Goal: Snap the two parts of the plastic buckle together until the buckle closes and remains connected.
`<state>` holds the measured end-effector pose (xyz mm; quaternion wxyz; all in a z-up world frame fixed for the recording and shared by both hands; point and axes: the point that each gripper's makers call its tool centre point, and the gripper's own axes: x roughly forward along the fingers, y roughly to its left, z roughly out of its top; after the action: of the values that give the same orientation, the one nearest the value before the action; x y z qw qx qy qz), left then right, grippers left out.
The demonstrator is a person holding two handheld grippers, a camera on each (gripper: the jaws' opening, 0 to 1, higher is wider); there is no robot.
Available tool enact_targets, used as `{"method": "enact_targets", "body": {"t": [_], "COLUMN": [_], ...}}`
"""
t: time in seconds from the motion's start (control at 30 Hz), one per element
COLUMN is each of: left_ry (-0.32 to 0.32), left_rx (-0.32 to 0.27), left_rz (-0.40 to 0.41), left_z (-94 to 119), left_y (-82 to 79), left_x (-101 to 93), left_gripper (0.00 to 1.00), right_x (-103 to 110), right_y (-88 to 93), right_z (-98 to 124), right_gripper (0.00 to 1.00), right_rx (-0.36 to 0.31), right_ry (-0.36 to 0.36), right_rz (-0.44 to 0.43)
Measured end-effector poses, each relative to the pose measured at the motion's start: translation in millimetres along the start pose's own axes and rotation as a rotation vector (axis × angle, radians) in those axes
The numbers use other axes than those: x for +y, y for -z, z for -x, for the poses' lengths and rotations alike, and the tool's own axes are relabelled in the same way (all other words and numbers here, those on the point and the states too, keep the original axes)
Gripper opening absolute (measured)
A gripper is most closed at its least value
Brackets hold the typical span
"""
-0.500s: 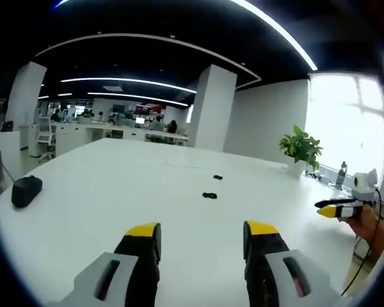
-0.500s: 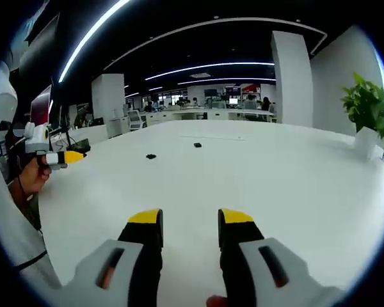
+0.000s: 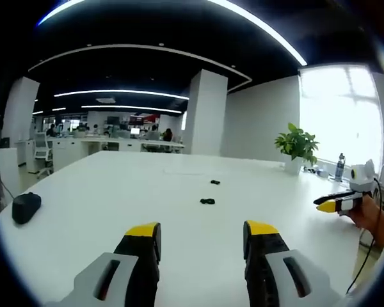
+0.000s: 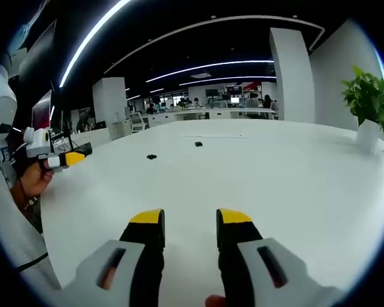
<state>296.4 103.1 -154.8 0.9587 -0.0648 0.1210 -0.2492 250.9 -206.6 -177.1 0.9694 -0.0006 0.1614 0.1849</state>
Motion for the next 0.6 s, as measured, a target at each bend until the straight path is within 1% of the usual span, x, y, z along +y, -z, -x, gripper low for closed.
{"method": "enact_targets", "body": {"t": [0.1,0.23,0.47,0.6], "left_ry": [0.002,0.001,-0.009,-0.006], "left_rx": [0.006,0.013,0.010,0.015], "left_rz": [0.035,0.046,0.005,0.000], "left_z": [0.2,-0.9,-0.9,-4.8], "left_y": [-0.7,-1.6,-5.2,-3.3], "left_x": [-0.9,-0.3,0.5,1.4], "left_gripper": [0.45,0.45,0.43,0.43], "right_x": [0.5,-0.5,2.1,1.3], "right_y": [-1.0,-2.3,-4.7,-3.7], "right_z": [-0.8,-1.7,-3.7,-3.4], "right_gripper": [0.32,0.32,0.32,0.29], "right_rx": [-0.004,-0.002,0.000,0.011], "right_ry": [-0.003,-0.002,-0.014,-0.011], "right_rz": [-0.003,0.013,0.019,0.015]}}
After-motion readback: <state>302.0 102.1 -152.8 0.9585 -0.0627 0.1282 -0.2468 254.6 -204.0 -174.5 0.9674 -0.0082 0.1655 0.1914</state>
